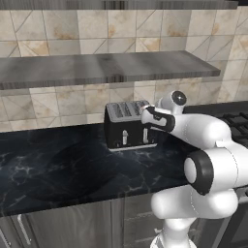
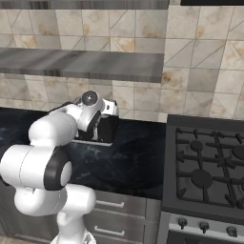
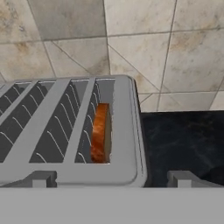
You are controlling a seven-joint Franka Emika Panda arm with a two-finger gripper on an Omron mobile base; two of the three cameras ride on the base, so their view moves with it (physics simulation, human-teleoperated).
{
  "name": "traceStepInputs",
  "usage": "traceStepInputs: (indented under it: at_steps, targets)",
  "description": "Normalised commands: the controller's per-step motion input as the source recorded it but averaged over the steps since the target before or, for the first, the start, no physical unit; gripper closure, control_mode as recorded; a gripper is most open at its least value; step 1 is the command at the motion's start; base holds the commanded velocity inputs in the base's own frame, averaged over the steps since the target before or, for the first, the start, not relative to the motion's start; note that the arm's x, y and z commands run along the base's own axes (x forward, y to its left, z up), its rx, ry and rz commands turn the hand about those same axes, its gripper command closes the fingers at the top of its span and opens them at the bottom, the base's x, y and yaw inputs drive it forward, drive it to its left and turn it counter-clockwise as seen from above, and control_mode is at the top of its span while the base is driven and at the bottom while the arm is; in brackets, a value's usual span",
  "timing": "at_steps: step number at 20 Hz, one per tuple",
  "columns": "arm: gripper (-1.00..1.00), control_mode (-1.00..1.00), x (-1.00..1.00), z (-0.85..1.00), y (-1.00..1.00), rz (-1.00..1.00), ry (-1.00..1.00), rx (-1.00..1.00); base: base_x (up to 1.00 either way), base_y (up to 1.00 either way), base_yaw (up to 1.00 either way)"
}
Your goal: Start the toaster. Once the lever pops up, take the bread to the plate on the dining counter.
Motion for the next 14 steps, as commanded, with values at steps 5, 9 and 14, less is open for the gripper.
traceStepInputs:
  at_steps: [5, 9, 14]
  targets:
    - [-1.00, -1.00, 0.00, 0.06, 0.06, 0.00, -0.03, 0.00, 0.00, 0.00, 0.00]
    - [-1.00, -1.00, 0.02, 0.00, 0.08, 0.00, -0.06, 0.00, 0.00, 0.00, 0.00]
    - [-1.00, -1.00, 0.01, 0.00, 0.02, 0.00, -0.07, 0.00, 0.00, 0.00, 0.00]
